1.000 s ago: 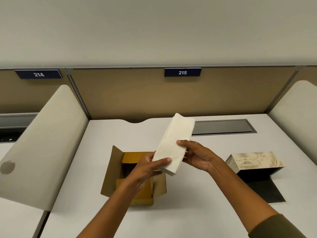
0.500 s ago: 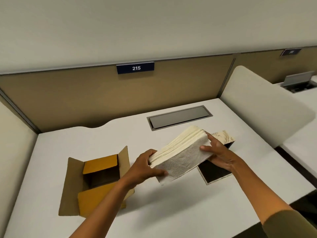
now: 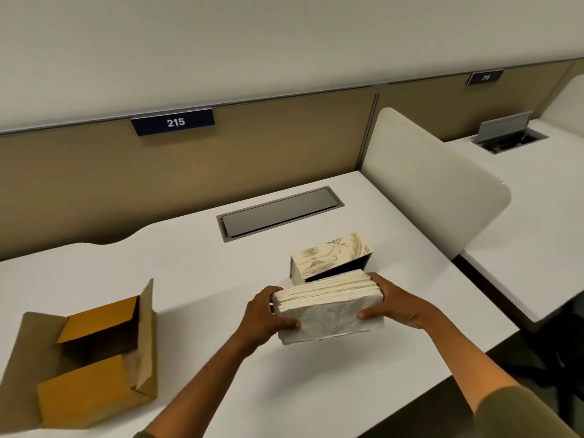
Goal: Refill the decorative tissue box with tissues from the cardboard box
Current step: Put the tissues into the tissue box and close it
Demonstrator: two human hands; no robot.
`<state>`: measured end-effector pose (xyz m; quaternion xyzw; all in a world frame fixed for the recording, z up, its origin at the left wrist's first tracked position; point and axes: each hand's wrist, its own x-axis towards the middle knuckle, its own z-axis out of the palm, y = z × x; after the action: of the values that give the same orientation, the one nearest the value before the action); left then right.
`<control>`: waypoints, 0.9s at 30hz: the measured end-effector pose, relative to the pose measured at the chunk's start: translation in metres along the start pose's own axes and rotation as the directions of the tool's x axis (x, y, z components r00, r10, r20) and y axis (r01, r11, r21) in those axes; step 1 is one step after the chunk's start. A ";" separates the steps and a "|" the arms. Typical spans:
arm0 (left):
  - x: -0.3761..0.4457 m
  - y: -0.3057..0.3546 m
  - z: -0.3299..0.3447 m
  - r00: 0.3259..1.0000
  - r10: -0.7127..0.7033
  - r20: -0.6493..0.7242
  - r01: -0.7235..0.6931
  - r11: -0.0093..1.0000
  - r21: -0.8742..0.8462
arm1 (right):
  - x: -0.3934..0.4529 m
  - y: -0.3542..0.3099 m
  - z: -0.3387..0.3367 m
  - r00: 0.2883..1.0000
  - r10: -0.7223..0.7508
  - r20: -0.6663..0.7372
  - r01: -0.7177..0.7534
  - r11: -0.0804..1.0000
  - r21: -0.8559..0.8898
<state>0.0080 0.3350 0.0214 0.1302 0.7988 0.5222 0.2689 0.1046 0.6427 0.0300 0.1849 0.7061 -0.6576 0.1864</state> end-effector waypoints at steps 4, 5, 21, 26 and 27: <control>0.015 0.004 0.054 0.997 0.032 -0.076 -0.026 0.996 0.081 | 0.006 0.020 -0.044 0.998 -0.003 -0.056 -0.013 0.957 -0.290; 0.020 0.004 0.067 0.994 0.051 -0.092 -0.041 0.994 0.100 | 0.010 0.024 -0.054 0.998 -0.014 -0.058 -0.006 0.944 -0.330; 0.075 -0.017 0.146 0.935 0.144 -0.323 -0.047 0.956 0.290 | 0.086 0.044 -0.105 0.964 -0.260 -0.047 0.186 0.794 -0.579; 0.087 -0.030 0.157 0.941 0.097 -0.324 -0.007 0.964 0.267 | 0.105 0.064 -0.112 0.963 -0.266 -0.046 0.186 0.780 -0.598; 0.087 -0.033 0.160 0.943 0.090 -0.321 -0.003 0.965 0.262 | 0.107 0.069 -0.113 0.964 -0.263 -0.047 0.183 0.777 -0.602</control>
<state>0.0289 0.4859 -0.0839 0.0937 0.8903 0.4344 0.0997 0.0444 0.7613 -0.0759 0.0743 0.9032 -0.4084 0.1097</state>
